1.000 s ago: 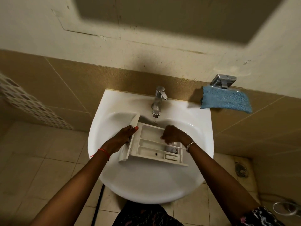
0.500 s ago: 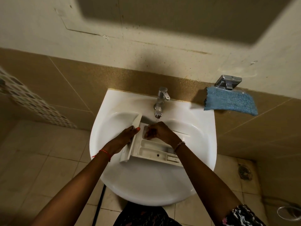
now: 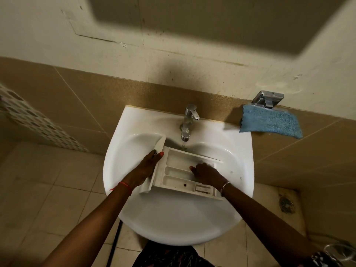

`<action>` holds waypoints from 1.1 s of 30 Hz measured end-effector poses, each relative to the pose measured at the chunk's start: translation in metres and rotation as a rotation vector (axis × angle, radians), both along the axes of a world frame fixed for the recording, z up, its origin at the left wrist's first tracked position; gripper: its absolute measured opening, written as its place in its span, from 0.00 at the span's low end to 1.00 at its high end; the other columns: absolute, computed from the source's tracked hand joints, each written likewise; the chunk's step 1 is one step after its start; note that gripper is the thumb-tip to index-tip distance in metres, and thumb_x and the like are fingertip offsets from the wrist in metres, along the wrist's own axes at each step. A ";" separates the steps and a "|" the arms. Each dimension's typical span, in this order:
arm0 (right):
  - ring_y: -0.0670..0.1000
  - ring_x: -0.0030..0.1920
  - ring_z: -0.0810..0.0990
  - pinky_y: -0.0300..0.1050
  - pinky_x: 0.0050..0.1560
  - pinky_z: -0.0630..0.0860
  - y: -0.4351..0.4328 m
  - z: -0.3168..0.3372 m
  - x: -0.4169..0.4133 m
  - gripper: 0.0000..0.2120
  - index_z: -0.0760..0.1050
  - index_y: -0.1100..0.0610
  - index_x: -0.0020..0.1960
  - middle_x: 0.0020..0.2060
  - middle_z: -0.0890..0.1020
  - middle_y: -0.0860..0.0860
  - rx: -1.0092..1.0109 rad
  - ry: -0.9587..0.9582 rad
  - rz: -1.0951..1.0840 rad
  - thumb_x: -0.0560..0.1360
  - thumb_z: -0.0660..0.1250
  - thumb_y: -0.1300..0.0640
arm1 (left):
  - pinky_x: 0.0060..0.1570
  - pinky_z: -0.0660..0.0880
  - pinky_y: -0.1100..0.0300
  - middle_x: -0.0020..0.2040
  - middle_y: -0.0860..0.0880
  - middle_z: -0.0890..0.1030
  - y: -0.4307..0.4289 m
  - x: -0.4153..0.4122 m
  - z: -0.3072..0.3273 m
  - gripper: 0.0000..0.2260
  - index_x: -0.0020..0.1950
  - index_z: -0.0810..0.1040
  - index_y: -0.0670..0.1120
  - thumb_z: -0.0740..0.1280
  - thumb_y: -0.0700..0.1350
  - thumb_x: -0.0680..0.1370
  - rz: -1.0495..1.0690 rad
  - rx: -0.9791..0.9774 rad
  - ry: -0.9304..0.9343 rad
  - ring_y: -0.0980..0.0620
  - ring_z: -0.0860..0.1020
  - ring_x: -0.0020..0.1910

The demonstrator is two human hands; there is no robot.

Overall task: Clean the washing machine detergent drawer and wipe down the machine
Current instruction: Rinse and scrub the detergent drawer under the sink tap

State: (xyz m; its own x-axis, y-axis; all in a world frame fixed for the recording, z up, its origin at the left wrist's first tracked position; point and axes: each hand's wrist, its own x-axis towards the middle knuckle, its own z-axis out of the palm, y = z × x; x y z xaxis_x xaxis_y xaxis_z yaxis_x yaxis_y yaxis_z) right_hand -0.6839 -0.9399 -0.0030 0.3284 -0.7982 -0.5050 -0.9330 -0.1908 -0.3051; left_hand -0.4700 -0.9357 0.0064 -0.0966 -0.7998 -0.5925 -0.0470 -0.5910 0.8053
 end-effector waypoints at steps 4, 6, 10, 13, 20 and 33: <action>0.58 0.32 0.82 0.42 0.31 0.77 -0.013 0.000 0.032 0.08 0.78 0.70 0.36 0.31 0.80 0.63 0.117 -0.053 -0.029 0.65 0.73 0.65 | 0.64 0.67 0.52 0.66 0.45 0.70 -0.002 0.002 -0.006 0.23 0.73 0.60 0.45 0.58 0.50 0.80 0.008 0.015 0.011 0.46 0.70 0.61; 0.61 0.51 0.79 0.46 0.50 0.75 -0.009 0.009 0.056 0.13 0.74 0.72 0.55 0.50 0.79 0.66 0.180 -0.216 -0.107 0.78 0.60 0.63 | 0.69 0.64 0.48 0.69 0.47 0.67 -0.002 0.003 -0.009 0.26 0.75 0.58 0.46 0.59 0.52 0.79 0.010 0.038 0.018 0.45 0.68 0.66; 0.45 0.35 0.72 0.26 0.34 0.67 -0.015 0.014 0.063 0.14 0.77 0.64 0.53 0.34 0.74 0.49 0.331 -0.439 -0.286 0.80 0.57 0.56 | 0.71 0.62 0.46 0.73 0.45 0.64 -0.002 0.004 -0.008 0.29 0.76 0.56 0.46 0.59 0.54 0.78 -0.012 0.045 0.023 0.44 0.65 0.70; 0.45 0.42 0.75 0.28 0.42 0.70 -0.012 0.014 0.037 0.18 0.74 0.65 0.61 0.42 0.78 0.50 0.314 -0.208 -0.154 0.81 0.55 0.54 | 0.69 0.63 0.50 0.71 0.46 0.66 -0.003 0.004 -0.005 0.27 0.75 0.56 0.45 0.59 0.53 0.79 0.008 0.030 0.004 0.44 0.66 0.69; 0.52 0.37 0.76 0.37 0.36 0.70 -0.040 0.023 -0.003 0.14 0.75 0.59 0.36 0.36 0.79 0.57 0.399 -0.081 -0.299 0.78 0.60 0.57 | 0.70 0.63 0.44 0.72 0.47 0.66 0.001 0.010 -0.009 0.49 0.75 0.58 0.49 0.67 0.72 0.61 -0.007 0.006 0.037 0.45 0.67 0.69; 0.49 0.25 0.76 0.38 0.29 0.75 -0.046 0.014 0.053 0.17 0.72 0.60 0.34 0.25 0.76 0.53 0.850 -1.214 -1.019 0.79 0.52 0.64 | 0.70 0.62 0.49 0.71 0.49 0.68 0.002 0.007 -0.003 0.44 0.74 0.60 0.48 0.66 0.70 0.65 -0.013 -0.003 0.019 0.47 0.67 0.69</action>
